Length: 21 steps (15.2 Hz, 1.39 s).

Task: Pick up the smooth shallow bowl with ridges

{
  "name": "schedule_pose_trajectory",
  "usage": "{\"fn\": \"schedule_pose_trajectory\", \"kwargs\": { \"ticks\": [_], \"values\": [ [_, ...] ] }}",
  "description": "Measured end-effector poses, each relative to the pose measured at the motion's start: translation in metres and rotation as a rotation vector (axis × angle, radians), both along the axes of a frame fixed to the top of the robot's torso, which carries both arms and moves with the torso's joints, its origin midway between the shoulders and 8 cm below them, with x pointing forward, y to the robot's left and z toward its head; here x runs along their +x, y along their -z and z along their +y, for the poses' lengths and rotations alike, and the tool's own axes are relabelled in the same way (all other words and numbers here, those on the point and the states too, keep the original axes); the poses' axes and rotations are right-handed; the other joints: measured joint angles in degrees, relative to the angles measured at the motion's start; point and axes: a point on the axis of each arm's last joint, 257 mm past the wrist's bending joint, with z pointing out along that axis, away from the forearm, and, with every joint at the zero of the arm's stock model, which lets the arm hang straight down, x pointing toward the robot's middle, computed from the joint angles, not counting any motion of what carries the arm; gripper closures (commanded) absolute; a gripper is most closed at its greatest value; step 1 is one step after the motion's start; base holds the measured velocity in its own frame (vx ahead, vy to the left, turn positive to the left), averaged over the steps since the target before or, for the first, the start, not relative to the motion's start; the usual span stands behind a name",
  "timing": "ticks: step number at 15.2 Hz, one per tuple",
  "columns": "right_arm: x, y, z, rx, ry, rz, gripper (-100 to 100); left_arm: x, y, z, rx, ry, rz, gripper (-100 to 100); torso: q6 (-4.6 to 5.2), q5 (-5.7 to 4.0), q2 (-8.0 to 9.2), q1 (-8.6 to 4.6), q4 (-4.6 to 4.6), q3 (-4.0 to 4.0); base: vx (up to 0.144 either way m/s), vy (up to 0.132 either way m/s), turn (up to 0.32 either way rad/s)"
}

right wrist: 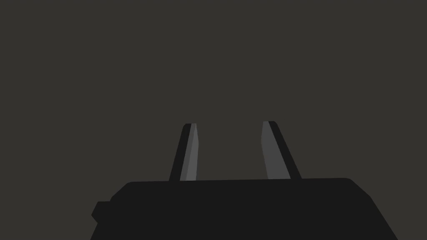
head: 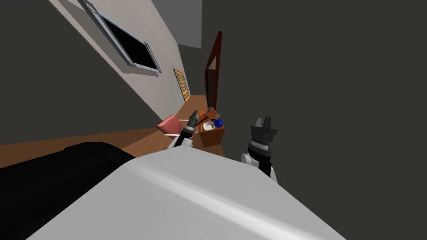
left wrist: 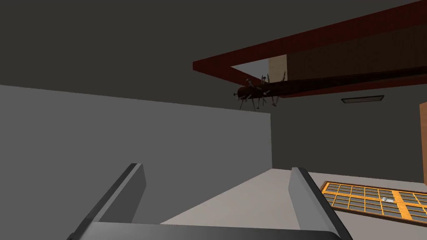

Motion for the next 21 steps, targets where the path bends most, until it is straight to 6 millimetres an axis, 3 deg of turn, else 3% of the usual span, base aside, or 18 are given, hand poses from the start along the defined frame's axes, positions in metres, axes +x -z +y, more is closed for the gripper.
{"fn": "schedule_pose_trajectory", "kwargs": {
  "ticks": [9,21],
  "values": [
    [0.0,0.0,0.0,0.0,0.0,0.0,0,0.047,0.069,-0.007,0.056,0.038,0.172,-100,-0.01,-0.01,-0.02,-0.05,-0.01,-0.01,0.003,-0.02,0.081],
    [0.0,0.0,0.0,0.0,0.0,0.0,0,0.098,0.138,0.001,0.104,0.035,0.348,-100,0.0,-0.01,-0.03,-0.05,0.0,-0.01,0.002,-0.02,0.08]
  ]
}}
